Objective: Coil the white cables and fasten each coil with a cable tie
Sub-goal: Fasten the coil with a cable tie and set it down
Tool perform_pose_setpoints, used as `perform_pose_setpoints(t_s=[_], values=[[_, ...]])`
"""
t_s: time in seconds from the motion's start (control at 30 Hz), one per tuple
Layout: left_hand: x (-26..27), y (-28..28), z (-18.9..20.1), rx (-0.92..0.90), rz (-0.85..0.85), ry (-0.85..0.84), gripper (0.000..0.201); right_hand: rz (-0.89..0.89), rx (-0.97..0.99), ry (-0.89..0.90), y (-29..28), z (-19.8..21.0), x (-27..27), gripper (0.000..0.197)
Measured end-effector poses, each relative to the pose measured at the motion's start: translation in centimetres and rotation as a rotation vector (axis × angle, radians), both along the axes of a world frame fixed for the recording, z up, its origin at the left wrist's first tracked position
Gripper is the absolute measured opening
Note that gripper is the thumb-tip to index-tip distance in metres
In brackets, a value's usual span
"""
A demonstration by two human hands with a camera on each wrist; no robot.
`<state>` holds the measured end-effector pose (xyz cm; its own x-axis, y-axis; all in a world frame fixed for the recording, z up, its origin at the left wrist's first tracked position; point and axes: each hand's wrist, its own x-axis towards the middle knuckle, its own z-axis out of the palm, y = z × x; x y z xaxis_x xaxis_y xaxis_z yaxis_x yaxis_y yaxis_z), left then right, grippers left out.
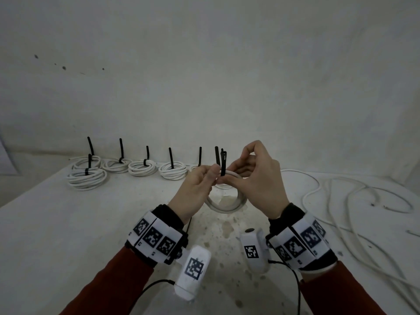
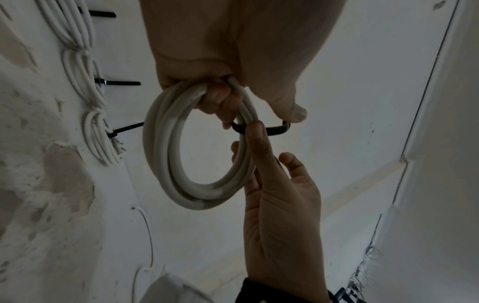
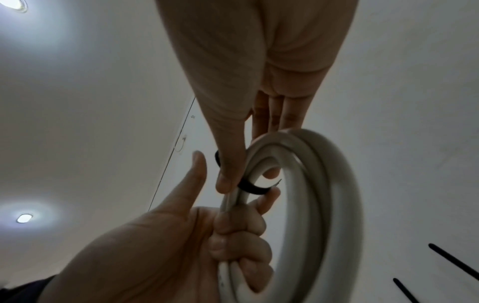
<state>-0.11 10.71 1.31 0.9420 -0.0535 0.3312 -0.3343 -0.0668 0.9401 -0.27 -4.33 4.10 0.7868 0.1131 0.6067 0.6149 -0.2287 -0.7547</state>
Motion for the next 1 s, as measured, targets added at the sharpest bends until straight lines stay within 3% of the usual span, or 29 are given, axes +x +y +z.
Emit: perform_pose_setpoints(t_s=[0.17,0.27,0.33,0.4,0.53,0.63,0.73,0.87,1.0], values=[[-0.1,0.0,0.1,0.031,0.005,-0.026,0.032,0.022,-0.053,0.027,0.1,-0.2,0.0,0.059],[-0.1,0.6,0.1,-0.009,-0.014,-0.032,0.037,0.234,-0.112,0.213,-1.0,0.6,0.1,0.059],[0.1,1.2,0.2,-0.044,-0.051,-0.034,0.036,0.324,-0.034,0.349,-1.9,1.2,0.3,0.043],[0.2,1.5,0.4,-0.077,-0.103,-0.041,0.04,0.29,0.115,0.431,-2.3,1.4,0.6,0.023],[-0.1,1.3,0.3,-0.069,-0.229,-0.046,0.045,0.239,0.258,0.501,-1.4,0.9,0.9,0.027],[-0.6,0.8,0.2,-0.039,-0.305,-0.025,0.042,0.226,0.364,0.444,-0.9,0.7,0.8,0.037],[-0.7,0.6,0.3,-0.088,-0.331,0.009,0.038,0.175,0.415,0.311,-0.8,0.8,0.5,0.025],[-0.7,0.6,0.4,-0.202,-0.338,0.07,0.043,0.111,0.241,0.126,-0.9,0.8,0.4,0.013],[-0.7,0.6,0.5,-0.266,-0.35,0.082,0.035,0.07,0.024,-0.042,-0.9,0.9,-0.2,0.013]])
